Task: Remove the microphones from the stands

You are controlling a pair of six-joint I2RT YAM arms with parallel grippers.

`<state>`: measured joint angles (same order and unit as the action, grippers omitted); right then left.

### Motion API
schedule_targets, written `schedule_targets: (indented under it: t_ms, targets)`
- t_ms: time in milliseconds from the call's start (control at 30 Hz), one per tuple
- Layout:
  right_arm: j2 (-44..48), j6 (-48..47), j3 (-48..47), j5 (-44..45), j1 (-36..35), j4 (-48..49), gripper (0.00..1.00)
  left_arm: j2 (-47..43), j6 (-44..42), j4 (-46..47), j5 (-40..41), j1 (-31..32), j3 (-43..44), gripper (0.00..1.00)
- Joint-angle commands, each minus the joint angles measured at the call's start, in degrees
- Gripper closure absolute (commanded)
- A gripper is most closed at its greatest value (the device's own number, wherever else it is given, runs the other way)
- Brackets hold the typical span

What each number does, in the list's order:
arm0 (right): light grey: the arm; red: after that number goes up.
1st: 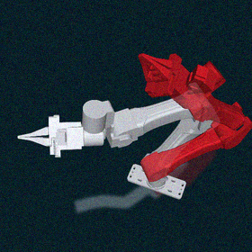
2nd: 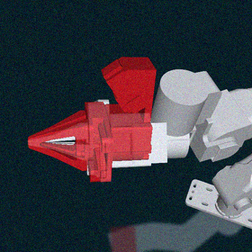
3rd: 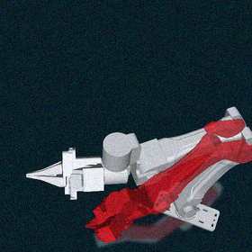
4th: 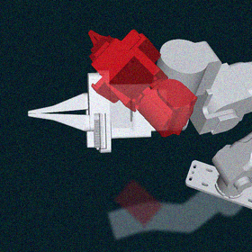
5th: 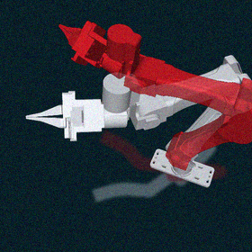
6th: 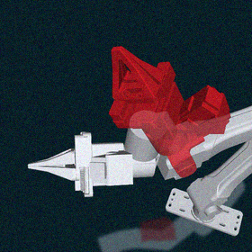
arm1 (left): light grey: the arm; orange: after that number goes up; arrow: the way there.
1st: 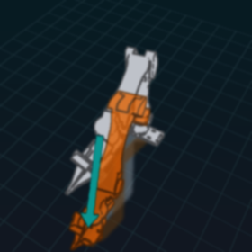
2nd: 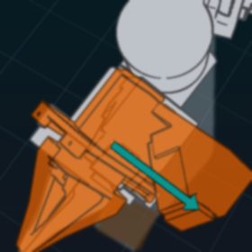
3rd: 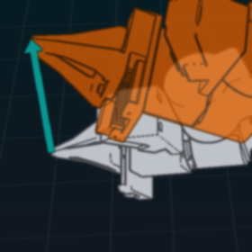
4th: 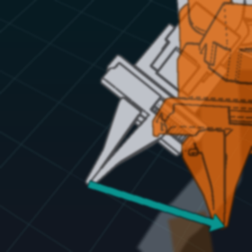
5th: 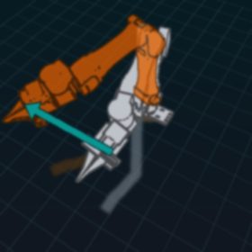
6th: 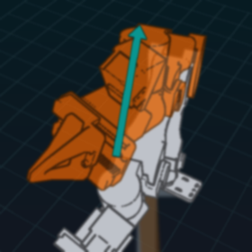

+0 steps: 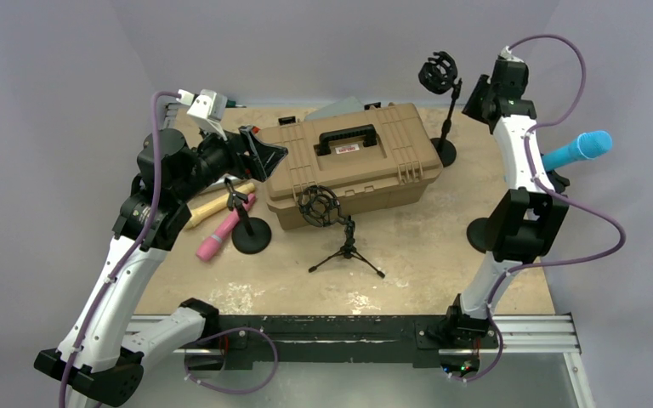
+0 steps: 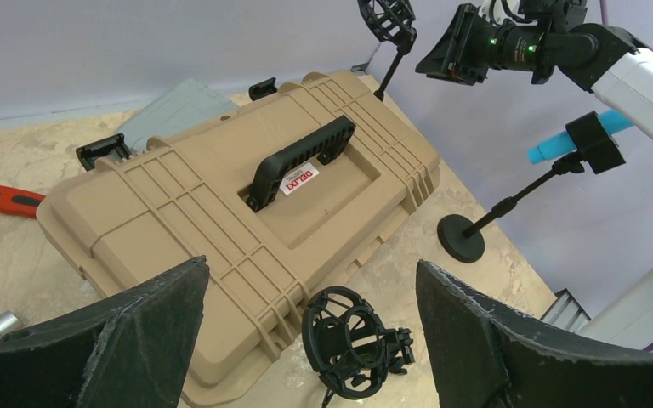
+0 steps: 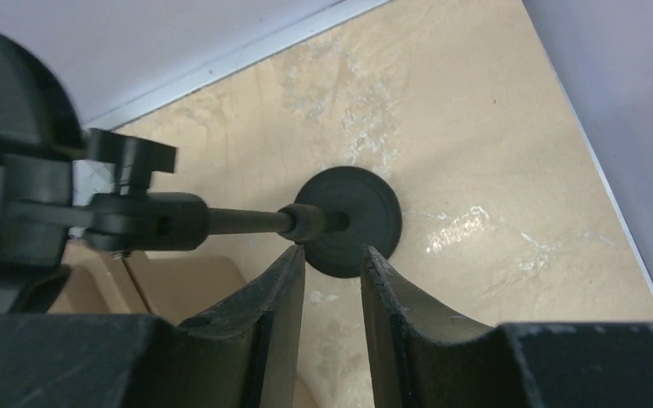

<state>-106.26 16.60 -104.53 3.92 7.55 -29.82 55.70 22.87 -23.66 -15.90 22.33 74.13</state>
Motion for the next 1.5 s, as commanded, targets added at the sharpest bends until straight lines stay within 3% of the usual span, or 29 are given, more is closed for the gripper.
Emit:
schedule_targets:
  t_ms: [0, 367, 1467]
  targets:
    - [2.1, -1.4, 0.7, 1.2, 0.2, -0.6, 0.70, -0.8, -1.6, 1.4, -0.7, 0.4, 0.3, 0.11]
    - [1.1, 3.9, -11.2, -6.0, 0.3, -0.1, 0.66, -0.9, -1.9, 1.4, -0.5, 0.5, 0.2, 0.11]
    - [-2.3, 3.9, -6.9, -6.6, 0.2, 3.0, 0.69, -0.9, -2.1, 1.3, -0.3, 0.5, 0.4, 0.11]
